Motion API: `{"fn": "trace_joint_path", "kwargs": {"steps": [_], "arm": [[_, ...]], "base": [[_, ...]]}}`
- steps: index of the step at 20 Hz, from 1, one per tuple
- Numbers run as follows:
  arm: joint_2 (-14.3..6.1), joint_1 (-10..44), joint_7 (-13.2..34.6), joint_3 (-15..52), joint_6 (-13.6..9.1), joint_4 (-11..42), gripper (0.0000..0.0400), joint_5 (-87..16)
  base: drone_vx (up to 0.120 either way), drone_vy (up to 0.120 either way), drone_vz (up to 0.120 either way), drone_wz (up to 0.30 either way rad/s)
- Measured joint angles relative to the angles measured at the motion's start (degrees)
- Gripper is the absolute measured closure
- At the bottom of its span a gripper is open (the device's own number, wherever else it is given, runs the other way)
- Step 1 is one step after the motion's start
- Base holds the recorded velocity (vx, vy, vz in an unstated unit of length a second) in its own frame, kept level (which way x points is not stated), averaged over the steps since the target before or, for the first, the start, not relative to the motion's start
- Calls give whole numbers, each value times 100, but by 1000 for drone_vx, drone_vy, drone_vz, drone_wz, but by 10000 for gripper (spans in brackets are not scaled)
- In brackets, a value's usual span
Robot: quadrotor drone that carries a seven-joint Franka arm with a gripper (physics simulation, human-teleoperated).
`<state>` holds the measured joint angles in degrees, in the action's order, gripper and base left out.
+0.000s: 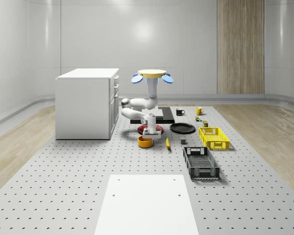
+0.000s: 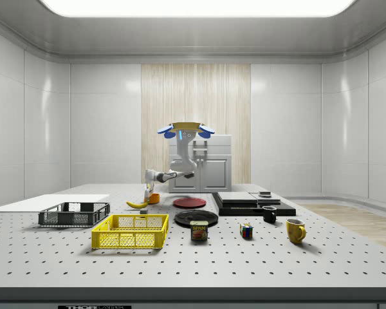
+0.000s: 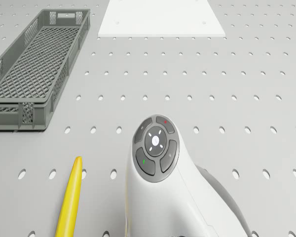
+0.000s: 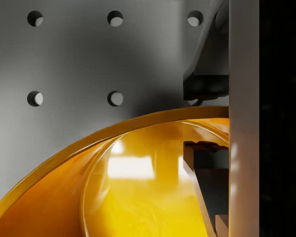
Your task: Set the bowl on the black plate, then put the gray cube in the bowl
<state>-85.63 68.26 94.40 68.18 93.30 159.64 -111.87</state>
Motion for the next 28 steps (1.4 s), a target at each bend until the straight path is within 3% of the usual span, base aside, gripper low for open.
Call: {"fn": "trace_joint_path", "kwargs": {"steps": [4, 10, 28], "arm": [[-7, -38, 6, 223, -91, 76, 295, 210], [-25, -60, 16, 421, -154, 133, 299, 401], [-97, -46, 36, 505, -117, 149, 300, 503]], "base": [[0, 0, 120, 0], [-113, 113, 120, 0], [-120, 120, 2, 0]]}}
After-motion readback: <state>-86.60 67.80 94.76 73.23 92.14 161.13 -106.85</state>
